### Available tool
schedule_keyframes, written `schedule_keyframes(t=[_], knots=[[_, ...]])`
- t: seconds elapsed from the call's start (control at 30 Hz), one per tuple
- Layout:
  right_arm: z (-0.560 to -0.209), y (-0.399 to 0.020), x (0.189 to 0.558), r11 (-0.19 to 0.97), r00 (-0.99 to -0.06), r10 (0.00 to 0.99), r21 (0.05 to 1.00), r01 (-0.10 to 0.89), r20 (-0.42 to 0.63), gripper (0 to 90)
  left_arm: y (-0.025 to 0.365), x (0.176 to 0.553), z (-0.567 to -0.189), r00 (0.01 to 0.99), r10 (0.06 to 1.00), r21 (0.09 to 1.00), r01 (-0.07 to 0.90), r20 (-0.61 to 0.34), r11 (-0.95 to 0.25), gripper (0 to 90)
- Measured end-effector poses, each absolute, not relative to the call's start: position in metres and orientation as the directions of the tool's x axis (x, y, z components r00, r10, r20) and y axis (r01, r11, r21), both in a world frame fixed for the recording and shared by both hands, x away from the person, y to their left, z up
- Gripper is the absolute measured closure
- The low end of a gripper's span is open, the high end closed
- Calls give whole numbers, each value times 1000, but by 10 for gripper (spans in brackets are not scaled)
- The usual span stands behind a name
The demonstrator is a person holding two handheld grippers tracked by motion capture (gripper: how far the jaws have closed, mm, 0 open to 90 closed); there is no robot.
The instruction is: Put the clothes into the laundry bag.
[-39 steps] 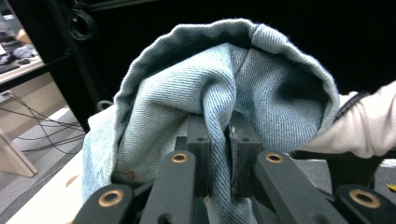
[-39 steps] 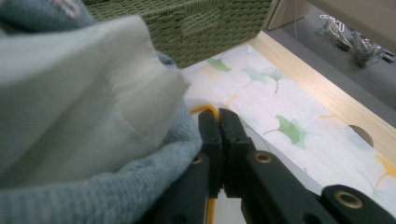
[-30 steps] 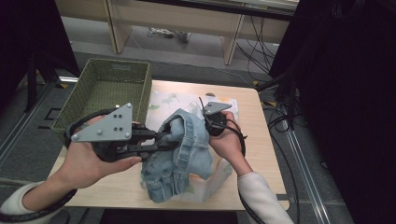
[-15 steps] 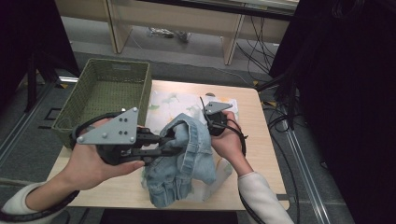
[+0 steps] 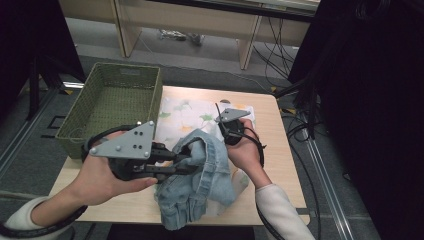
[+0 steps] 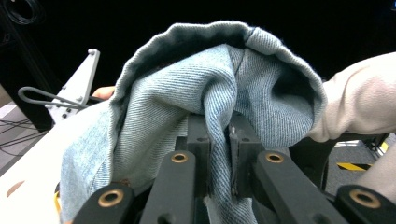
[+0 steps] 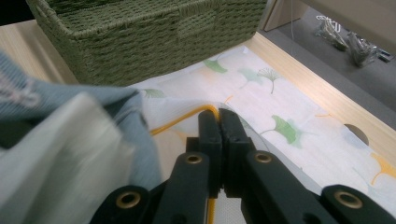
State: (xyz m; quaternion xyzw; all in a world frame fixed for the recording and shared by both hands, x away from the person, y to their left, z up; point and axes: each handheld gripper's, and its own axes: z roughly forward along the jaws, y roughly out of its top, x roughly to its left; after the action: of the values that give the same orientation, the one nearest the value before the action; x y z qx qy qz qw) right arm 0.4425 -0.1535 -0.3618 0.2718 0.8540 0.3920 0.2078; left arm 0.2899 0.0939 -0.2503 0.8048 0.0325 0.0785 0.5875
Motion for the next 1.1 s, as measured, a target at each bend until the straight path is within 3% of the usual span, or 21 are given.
schedule_keyframes(t=[0.57, 1.1], knots=[[-359, -154, 442, 543, -765, 626, 788, 289, -151, 900, 87, 304, -268, 981, 170, 922, -20, 93, -388, 811], [-358, -154, 440, 533, -763, 632, 791, 300, -136, 900, 78, 346, -319, 954, 289, 871, 76, 78, -486, 809]])
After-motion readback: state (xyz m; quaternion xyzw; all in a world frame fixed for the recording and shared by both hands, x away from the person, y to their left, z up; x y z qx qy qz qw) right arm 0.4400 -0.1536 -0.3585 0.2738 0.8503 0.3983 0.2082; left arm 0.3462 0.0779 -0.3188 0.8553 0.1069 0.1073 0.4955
